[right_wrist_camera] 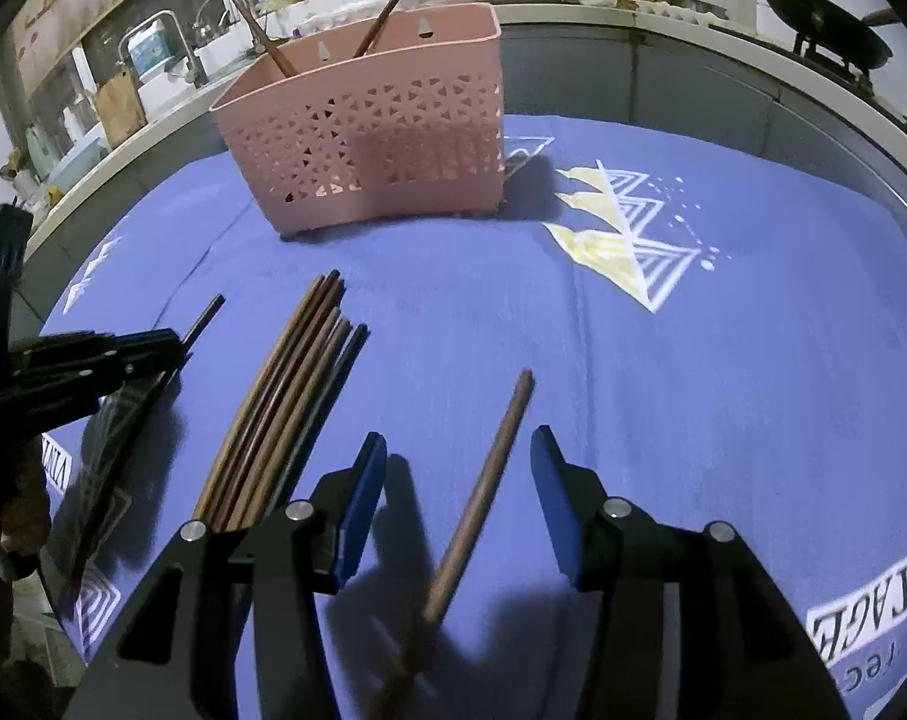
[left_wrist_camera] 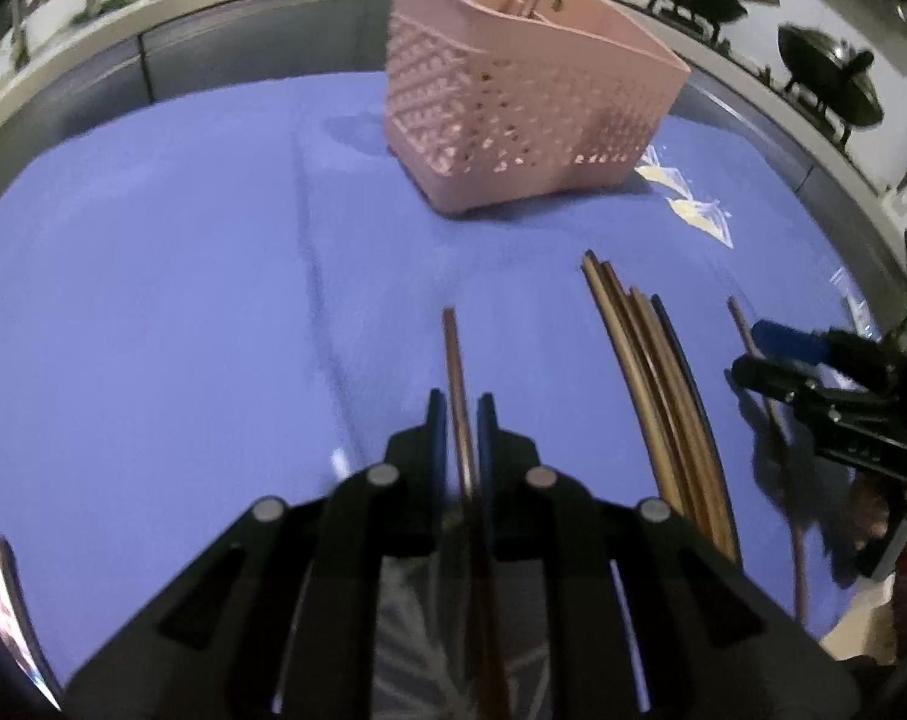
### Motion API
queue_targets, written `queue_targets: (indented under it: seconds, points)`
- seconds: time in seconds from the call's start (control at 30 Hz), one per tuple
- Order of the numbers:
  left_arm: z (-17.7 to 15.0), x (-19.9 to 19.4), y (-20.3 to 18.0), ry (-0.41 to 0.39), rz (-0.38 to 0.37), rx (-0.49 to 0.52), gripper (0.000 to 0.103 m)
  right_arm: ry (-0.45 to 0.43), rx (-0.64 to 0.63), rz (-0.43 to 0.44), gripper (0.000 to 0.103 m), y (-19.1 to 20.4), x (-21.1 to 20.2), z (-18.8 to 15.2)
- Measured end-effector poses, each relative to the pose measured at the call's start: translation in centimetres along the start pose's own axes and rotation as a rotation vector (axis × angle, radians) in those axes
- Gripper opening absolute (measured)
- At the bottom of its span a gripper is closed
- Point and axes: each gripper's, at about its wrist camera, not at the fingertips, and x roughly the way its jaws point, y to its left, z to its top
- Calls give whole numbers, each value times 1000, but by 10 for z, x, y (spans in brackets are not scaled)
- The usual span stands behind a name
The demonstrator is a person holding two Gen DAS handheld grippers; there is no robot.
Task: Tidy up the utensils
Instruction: 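Lift the chopstick into the pink holder and open the left tool while the right tool releases its own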
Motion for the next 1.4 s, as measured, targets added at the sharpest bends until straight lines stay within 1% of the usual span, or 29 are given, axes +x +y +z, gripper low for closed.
queue_targets:
  seconds: [0.07, 0.1, 0.13, 0.17, 0.2, 0.23, 0.27, 0.33, 0.37, 0.47, 0.5, 0.63, 0.7, 0.73, 0.8, 0.87, 0.97, 1.07, 1.2, 1.33, 1.4]
  points:
    - [9, 6, -7, 6, 16, 32, 10, 1, -18, -5, 50, 2, 3, 4]
    - [12, 9, -8, 9, 21, 44, 10, -1, -29, -5, 46, 3, 5, 6]
    - [16, 12, -12, 11, 28, 62, 10, -5, -50, -14, 32, 6, 6, 7]
    - [19, 14, -12, 11, 32, 71, 7, -6, -63, -18, 13, 8, 7, 7]
    - [22, 16, -13, 8, 38, 74, 6, -4, -66, 0, 6, 9, 8, 8]
    - [25, 18, -12, 2, 34, 69, 6, 5, -50, 36, 5, 9, 9, 9]
    - [27, 18, -11, 2, 29, 60, 5, 7, -44, 44, 5, 9, 9, 10]
    - [28, 15, -7, 10, 16, 38, 5, -17, -50, 41, 5, 11, 2, 9]
    - [28, 9, -6, -4, -6, 26, 4, -40, -44, 54, 5, 11, -5, 9]
    - [30, -23, -8, -81, -70, 17, 4, -142, -29, 108, 5, 10, -37, 12]
    - [31, -41, -9, -122, -104, 12, 4, -186, -29, 122, 5, 10, -52, 13]
    - [34, -97, -13, -250, -181, 4, 4, -315, -28, 156, 5, 13, -98, 20]
    - [34, -122, -15, -305, -205, 5, 4, -365, -22, 170, 5, 16, -117, 26]
    - [34, -139, -17, -345, -225, 5, 4, -385, -20, 176, 5, 16, -124, 27]
    - [33, -161, -18, -400, -237, 13, 4, -426, -22, 185, 5, 19, -138, 32]
    - [32, -175, -20, -437, -236, 22, 4, -466, -25, 195, 5, 23, -151, 35]
    - [31, -184, -24, -458, -229, 34, 4, -497, -37, 192, 5, 29, -159, 34]
    - [30, -179, -27, -455, -215, 45, 5, -506, -52, 171, 5, 34, -160, 30]
    - [30, -177, -28, -450, -217, 40, 4, -492, -39, 178, 5, 33, -158, 33]
    - [41, -188, -27, -478, -212, 48, 4, -513, -43, 205, 5, 33, -168, 49]
    - [53, -197, -26, -503, -219, 49, 4, -544, -57, 217, 5, 34, -177, 69]
